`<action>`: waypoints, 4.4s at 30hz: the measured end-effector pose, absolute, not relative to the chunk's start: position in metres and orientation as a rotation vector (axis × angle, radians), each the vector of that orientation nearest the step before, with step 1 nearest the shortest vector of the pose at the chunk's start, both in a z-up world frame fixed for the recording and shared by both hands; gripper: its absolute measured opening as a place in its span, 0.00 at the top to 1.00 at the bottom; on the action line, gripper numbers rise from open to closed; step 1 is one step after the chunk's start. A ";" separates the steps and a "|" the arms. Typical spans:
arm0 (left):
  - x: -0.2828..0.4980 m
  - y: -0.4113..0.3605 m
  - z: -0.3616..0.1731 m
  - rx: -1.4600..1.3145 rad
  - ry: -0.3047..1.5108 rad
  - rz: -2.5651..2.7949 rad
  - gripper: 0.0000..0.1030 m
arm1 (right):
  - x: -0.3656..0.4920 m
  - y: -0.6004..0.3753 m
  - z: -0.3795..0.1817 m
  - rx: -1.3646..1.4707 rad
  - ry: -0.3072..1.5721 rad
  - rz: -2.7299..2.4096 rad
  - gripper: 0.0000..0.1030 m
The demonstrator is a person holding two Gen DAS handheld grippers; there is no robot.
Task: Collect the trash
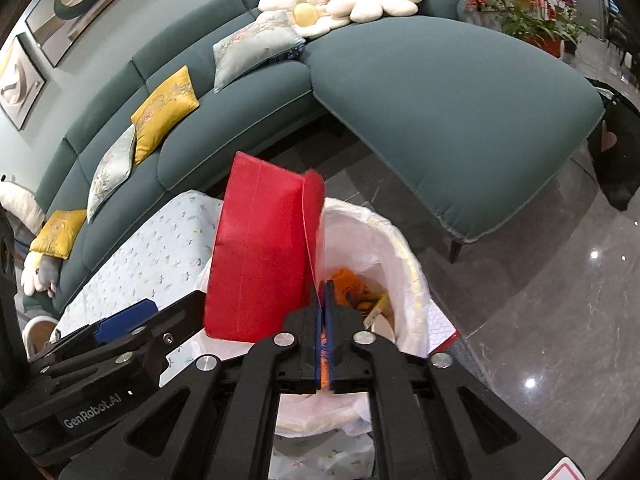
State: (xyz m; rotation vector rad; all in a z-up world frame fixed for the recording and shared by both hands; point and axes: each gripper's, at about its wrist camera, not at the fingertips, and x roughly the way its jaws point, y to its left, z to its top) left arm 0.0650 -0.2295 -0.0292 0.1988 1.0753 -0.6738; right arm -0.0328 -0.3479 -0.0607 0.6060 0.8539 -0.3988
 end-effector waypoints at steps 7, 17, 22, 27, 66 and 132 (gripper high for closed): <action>0.074 -0.203 -0.025 0.188 1.055 -0.599 0.18 | -0.028 -0.332 -0.051 0.549 0.859 -0.420 0.64; 0.059 -0.177 -0.011 0.197 1.029 -0.570 0.18 | -0.047 -0.314 -0.030 0.440 0.875 -0.433 0.52; 0.050 -0.166 -0.006 0.201 1.021 -0.553 0.18 | -0.061 -0.306 -0.023 0.415 0.882 -0.431 0.47; 0.042 -0.157 -0.004 0.210 1.014 -0.536 0.17 | -0.070 -0.299 -0.018 0.392 0.890 -0.439 0.43; 0.009 -0.120 -0.019 0.256 0.977 -0.408 0.13 | -0.093 -0.268 -0.022 0.290 0.917 -0.442 0.06; 0.002 -0.122 -0.030 0.319 0.979 -0.324 0.13 | -0.100 -0.266 -0.042 0.292 0.966 -0.444 0.06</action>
